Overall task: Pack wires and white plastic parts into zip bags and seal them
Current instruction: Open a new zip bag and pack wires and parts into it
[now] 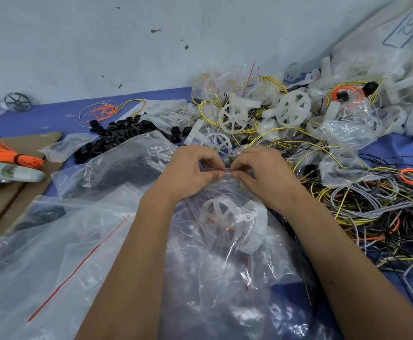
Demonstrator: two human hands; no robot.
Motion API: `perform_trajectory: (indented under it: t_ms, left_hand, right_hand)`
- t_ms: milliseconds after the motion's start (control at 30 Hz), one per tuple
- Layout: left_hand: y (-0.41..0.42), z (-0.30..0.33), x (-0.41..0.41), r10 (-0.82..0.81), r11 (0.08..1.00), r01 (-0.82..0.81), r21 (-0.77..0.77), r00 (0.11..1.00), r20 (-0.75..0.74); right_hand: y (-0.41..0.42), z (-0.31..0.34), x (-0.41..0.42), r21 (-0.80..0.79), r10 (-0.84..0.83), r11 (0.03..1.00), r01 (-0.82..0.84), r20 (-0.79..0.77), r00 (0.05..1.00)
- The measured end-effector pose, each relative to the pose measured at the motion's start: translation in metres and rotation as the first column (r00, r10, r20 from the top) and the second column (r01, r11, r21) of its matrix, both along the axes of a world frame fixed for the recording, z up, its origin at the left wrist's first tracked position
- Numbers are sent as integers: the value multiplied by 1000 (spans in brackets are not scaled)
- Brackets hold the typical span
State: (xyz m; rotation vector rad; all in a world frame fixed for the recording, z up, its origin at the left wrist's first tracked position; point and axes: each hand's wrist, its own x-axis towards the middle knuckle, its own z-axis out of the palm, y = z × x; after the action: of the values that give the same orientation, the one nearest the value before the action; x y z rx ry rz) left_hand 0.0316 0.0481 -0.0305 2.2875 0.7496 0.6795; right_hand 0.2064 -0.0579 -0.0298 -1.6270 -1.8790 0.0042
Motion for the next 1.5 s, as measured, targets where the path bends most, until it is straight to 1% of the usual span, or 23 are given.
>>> perform_trajectory:
  t_ms: [233,333,433,533,600,767,833,967,1033,1133,1200,1267,1300,1333,1367,1433,1500]
  left_hand:
    - [-2,3,6,-25,998,29,49,996,-89]
    - [-2,5,7,-22,998,27,59,995,-96]
    - [-2,5,7,-19,999,24,47,995,-102]
    - [-2,2,5,13,1000,-10,29,995,-95]
    - [-1,2,3,34,999,-31,34,995,-90]
    - [-3,3,8,7,996,-1,85,997,-73]
    - [-4,3,10,-3,997,9,78,997,-77]
    - [-3,3,7,3,999,-4,-32,1000,-20]
    - [-2,4,5,9,999,-9,-34,1000,-13]
    - [-1,5,3,25,999,-25,-47,1000,-4]
    - [0,6,-3,14,988,-18,-154,999,-28]
    - [5,6,-13,-8,960,-24,-279,993,-114]
    - [7,6,-18,-14,948,-34,-316,989,-148]
    - [8,5,-21,-13,937,-40,-347,989,-148]
    - [8,5,-23,-7,923,-37,-382,994,-113]
    - [7,4,-23,40,884,-17,-467,998,41]
    - [6,4,-20,146,860,-22,-510,968,205]
  right_hand:
    - [0,-2,0,23,21,1000,-20,-15,1000]
    - [2,-4,0,20,19,1000,-19,-35,999]
    - [3,-5,0,-2,-12,1000,12,-47,999]
    - [2,-6,2,14,-77,997,78,-54,996]
    - [2,-6,3,29,-92,995,93,-40,995]
    - [0,-4,2,47,-24,999,25,-38,999]
    - [-1,-5,1,67,-14,998,18,-63,998]
    - [0,-8,3,99,-58,992,75,-164,985]
    - [1,-10,6,118,-75,988,97,-178,981]
    - [2,-11,7,182,-77,978,104,-151,986]
    - [2,-11,8,214,-80,970,117,-171,982]
    - [2,-11,9,210,-100,965,160,-270,958]
    - [2,-10,8,184,-104,967,176,-346,933]
    - [1,-10,6,148,-105,972,183,-421,901]
    - [1,-8,4,101,-110,979,178,-477,872]
    - [-2,-1,-1,-25,-118,992,123,-525,843]
    - [-8,5,-2,-183,-75,983,-33,-555,829]
